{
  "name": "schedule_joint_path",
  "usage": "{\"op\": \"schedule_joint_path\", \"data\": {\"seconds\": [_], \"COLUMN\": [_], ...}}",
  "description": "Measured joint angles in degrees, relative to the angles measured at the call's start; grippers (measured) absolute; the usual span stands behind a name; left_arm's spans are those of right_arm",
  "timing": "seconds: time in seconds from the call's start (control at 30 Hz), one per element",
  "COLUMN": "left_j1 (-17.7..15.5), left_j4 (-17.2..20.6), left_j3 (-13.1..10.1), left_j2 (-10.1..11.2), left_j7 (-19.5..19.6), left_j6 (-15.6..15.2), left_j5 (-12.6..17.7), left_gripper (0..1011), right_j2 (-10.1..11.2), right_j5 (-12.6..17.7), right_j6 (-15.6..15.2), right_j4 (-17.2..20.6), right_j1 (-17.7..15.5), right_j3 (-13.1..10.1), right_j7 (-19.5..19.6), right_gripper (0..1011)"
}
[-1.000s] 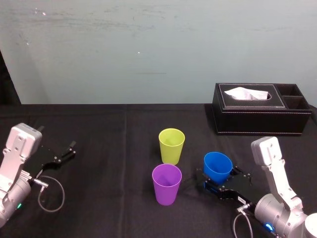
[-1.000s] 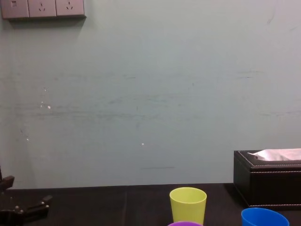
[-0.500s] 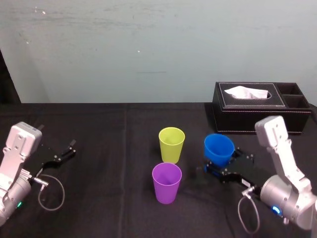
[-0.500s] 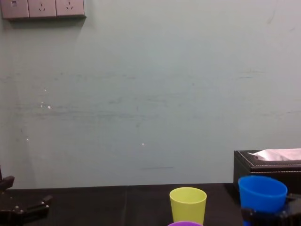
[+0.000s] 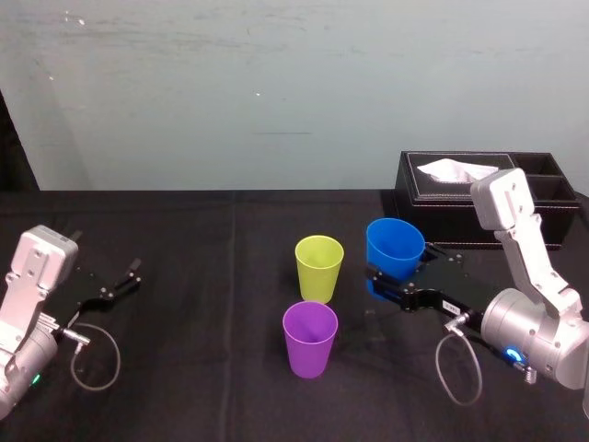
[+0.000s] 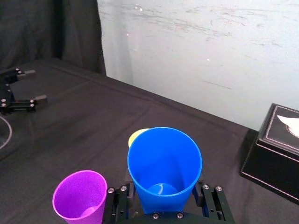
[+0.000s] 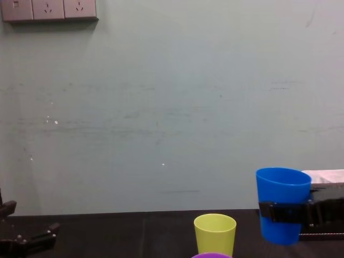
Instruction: Stack the three plastic cups sequentially using one hand.
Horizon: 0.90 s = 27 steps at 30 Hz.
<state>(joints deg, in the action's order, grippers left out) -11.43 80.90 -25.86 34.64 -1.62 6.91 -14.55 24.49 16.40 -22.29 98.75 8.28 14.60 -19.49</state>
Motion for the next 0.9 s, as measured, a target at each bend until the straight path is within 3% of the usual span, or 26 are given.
{"op": "schedule_joint_path", "data": {"seconds": [0.5,0.9], "left_j1": [0.00,0.00], "left_j4": [0.00,0.00], "left_j3": [0.00,0.00], "left_j2": [0.00,0.00], "left_j7": [0.00,0.00], "left_j6": [0.00,0.00], "left_j5": [0.00,0.00], "left_gripper": [1000,1000], "right_j2": [-1.62,-5.08], "right_j5": [0.87,0.10], "right_j6": [-0.81,-1.94], "right_j4": [-2.87,-9.31], "right_j1": [4.94,11.42], "right_j3": [2.84,6.04], "right_j7": [0.81,1.43], "right_gripper": [715,715]}}
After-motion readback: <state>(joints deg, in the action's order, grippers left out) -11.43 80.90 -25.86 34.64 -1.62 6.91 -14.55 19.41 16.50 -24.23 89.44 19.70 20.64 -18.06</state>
